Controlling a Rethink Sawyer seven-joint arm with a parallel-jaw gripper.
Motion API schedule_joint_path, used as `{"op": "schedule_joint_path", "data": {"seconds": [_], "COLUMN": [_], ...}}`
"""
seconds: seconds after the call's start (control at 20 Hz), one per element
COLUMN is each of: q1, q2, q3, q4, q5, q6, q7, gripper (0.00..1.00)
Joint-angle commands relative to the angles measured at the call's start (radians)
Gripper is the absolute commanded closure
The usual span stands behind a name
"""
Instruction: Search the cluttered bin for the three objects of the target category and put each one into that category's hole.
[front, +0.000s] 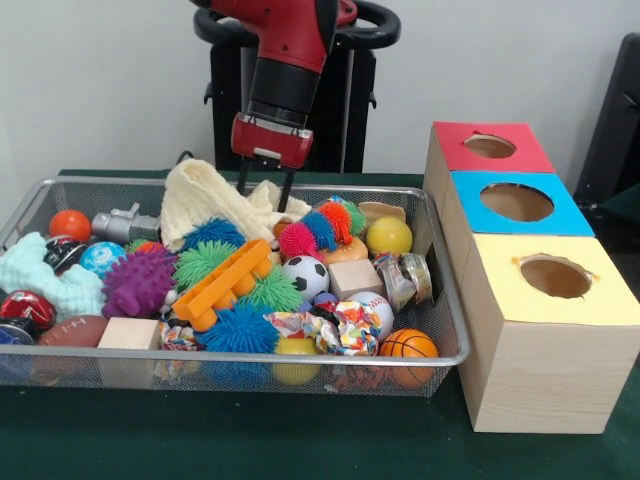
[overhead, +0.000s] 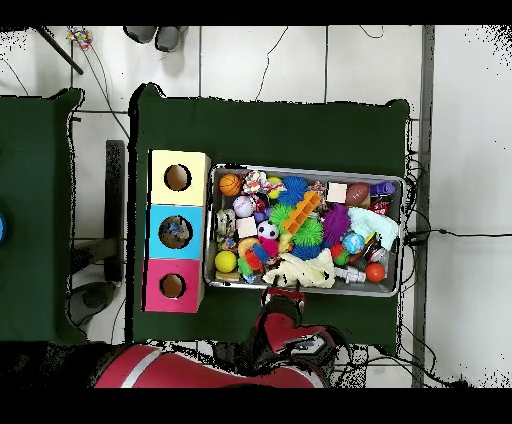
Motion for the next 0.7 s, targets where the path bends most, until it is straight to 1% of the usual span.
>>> {"op": "schedule_joint_path", "data": {"seconds": [0.05,0.15,0.4,0.5,0.7], "q1": [0.008,0.019,0.060,0.085,0.149], "q2": [0.081,0.089,0.119,0.122,0.117], "q3": [0.146,0.149,0.147,0.151,0.182], "q4": [-0.028,-0.025,-0.008,0.003,0.049], "q5": [0.053,0.062,0.096,0.107,0.131], "q6": [0.181,0.176,0.121,0.111,0.085], "q7": [0.096,0.098,0.114,0.116,0.137], "gripper": [0.00,0.00,0.00,0.00,0.00]}}
